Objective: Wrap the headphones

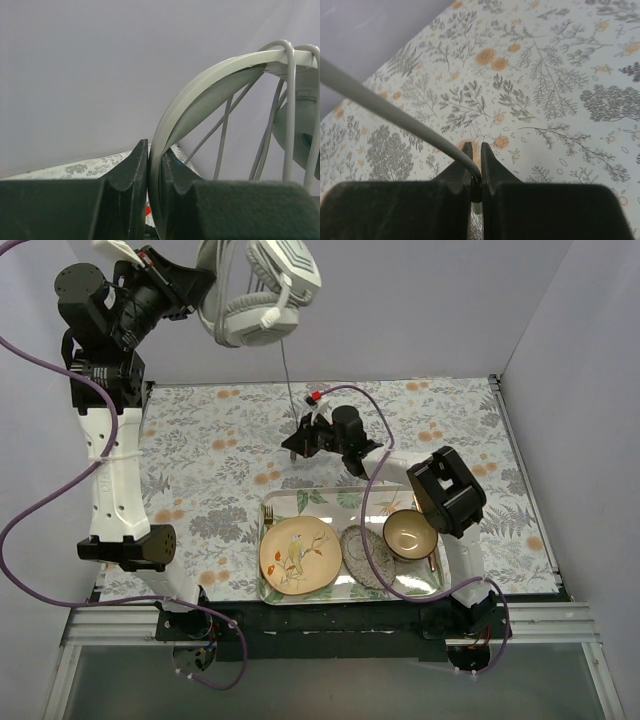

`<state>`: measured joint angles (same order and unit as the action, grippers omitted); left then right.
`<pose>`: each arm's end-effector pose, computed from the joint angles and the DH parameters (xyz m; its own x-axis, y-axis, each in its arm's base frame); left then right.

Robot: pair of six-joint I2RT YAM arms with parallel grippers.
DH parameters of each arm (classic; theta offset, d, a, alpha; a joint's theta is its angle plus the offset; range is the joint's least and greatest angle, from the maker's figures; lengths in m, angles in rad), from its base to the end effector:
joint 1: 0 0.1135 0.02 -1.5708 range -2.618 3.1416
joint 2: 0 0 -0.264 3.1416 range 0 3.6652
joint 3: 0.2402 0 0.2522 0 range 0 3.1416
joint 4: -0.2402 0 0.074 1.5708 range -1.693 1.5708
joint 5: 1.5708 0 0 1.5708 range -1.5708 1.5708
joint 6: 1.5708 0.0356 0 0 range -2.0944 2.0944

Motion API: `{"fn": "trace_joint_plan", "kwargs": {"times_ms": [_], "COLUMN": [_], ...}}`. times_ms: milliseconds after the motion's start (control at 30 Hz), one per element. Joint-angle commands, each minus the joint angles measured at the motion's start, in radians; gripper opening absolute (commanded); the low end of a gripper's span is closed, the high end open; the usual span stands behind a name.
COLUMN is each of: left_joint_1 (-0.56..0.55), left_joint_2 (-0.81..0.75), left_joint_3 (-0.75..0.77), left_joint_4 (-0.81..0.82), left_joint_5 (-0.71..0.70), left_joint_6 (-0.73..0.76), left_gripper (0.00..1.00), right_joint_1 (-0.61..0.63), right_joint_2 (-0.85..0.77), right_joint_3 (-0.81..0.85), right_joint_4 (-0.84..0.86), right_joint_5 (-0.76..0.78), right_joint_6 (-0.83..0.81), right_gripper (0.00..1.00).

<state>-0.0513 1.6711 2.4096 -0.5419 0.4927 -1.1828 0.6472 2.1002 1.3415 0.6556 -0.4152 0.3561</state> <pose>0.2893 -0.0317 0.6060 -0.3969 -0.7963 -0.4566 0.3730 0.3146 -0.8729 0.3730 0.2999 0.2054 -0.3809 0.1120 -0.9178 -0.7885 0.4791 0.3857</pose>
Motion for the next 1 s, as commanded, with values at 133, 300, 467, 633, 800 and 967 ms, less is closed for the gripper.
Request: {"fn": "trace_joint_plan", "kwargs": {"times_ms": [133,300,467,633,800,967], "left_joint_1": [0.148,0.149,0.146,0.119,0.068,0.019], "left_joint_2": [0.027,0.029,0.036,0.065,0.084,0.023], "left_joint_3": [-0.156,-0.314,-0.575,-0.780,-1.004,-1.161], "left_joint_4": [0.198,0.440,0.755,1.110,1.402,1.407], "left_joint_5": [-0.242,-0.610,-0.778,-0.856,-0.806,-0.654], "left_joint_6": [-0.166,0.072,0.395,0.728,1.110,1.224], "left_gripper": [0.00,0.00,0.00,0.00,0.00,0.00], "right_joint_1": [0.204,0.319,0.399,0.436,0.434,0.393], "right_joint_2": [0.115,0.097,0.034,-0.048,-0.181,-0.276], "right_joint_3": [0.272,0.370,0.453,0.515,0.539,0.579], "right_joint_4": [-0.381,-0.646,-0.844,-1.008,-1.102,-1.156], "right_joint_5": [-0.008,0.007,0.039,0.059,0.191,0.367], "right_joint_6": [-0.179,-0.353,-0.466,-0.526,-0.566,-0.623], "right_gripper": [0.01,0.01,0.01,0.01,0.01,0.01]}}
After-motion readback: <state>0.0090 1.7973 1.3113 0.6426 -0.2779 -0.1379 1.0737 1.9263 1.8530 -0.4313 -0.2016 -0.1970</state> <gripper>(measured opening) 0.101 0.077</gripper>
